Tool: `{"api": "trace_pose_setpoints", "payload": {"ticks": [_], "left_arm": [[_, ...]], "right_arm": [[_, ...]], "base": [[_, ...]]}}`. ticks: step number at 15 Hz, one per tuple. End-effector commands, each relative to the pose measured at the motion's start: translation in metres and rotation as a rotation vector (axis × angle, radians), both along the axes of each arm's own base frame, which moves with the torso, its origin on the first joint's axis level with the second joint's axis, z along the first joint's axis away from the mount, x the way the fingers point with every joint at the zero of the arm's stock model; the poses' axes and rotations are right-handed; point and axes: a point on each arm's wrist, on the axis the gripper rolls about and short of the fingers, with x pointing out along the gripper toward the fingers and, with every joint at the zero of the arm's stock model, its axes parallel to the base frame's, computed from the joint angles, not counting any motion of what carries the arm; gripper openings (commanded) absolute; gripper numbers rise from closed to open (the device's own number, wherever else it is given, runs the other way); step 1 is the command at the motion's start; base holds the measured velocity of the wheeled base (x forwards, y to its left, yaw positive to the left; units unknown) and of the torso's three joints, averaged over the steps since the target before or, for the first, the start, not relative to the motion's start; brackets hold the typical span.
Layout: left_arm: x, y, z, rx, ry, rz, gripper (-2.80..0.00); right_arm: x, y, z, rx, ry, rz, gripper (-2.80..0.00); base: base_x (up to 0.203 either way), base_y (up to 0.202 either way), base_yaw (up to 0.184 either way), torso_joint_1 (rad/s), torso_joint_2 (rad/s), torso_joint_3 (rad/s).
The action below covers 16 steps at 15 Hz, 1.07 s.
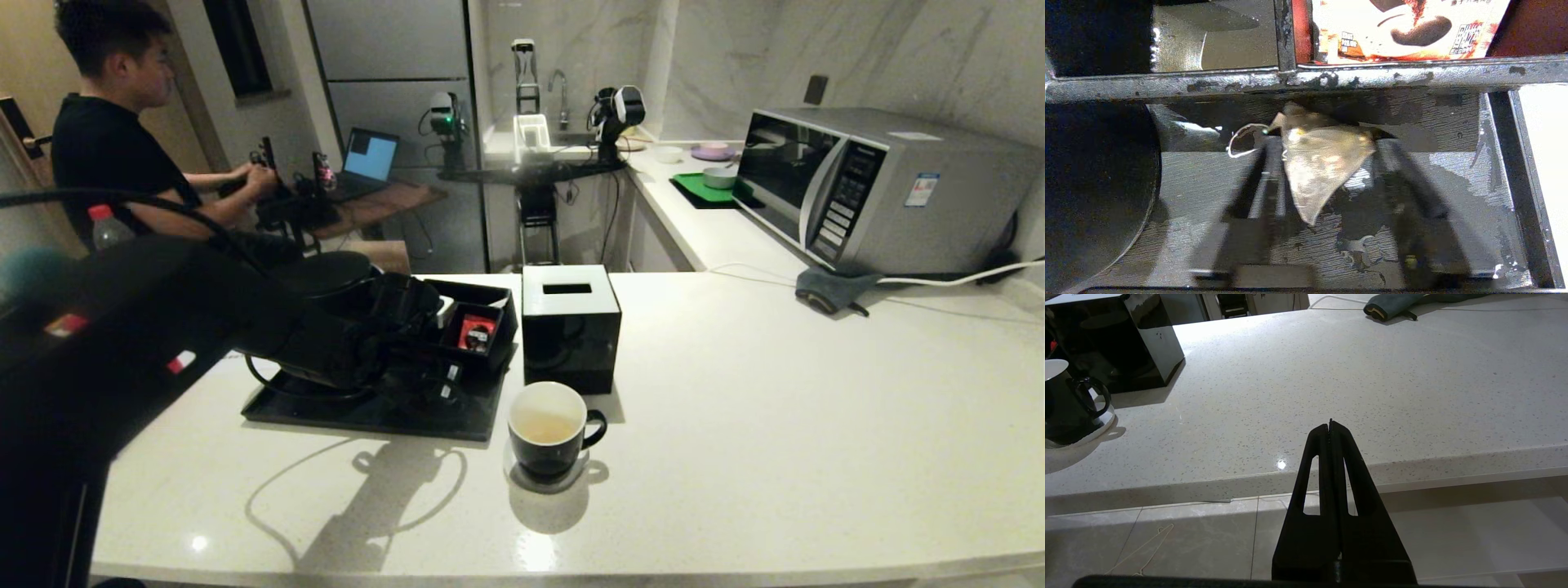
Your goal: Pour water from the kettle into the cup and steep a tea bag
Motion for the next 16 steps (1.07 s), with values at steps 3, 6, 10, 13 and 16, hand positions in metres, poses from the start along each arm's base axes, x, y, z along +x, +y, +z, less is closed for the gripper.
{"api": "trace_pose_setpoints", "payload": {"ticks": [3, 6, 10, 13, 16], "left_arm": [[0.001, 0.002, 0.000, 0.001, 0.000, 0.005, -2.80], [0.000, 0.005, 0.000, 0.001, 0.002, 0.011, -2.80], [-0.006, 0.006, 0.009, -0.003, -0.012, 0.010, -2.80], [-0.015, 0.009, 0.023, -0.011, -0.030, 0.011, -2.80], [-0.025, 0.012, 0.046, -0.027, -0.079, 0.009, -2.80]], "right_arm": [[0.000, 0.000, 0.000, 0.001, 0.001, -0.001, -2.80], [0.000, 0.000, 0.000, 0.001, 0.001, -0.001, -2.80], [0.000, 0.000, 0.000, 0.001, 0.001, -0.001, -2.80], [0.000, 0.000, 0.000, 0.001, 0.001, -0.001, -2.80], [0.000, 0.000, 0.000, 0.001, 0.001, -0.001, -2.80]], "base": [[0.000, 0.000, 0.000, 0.000, 0.00, 0.000], [0.000, 0.000, 0.000, 0.000, 0.00, 0.000], [0.000, 0.000, 0.000, 0.000, 0.00, 0.000], [0.000, 0.000, 0.000, 0.000, 0.00, 0.000], [0.000, 0.000, 0.000, 0.000, 0.00, 0.000]]}}
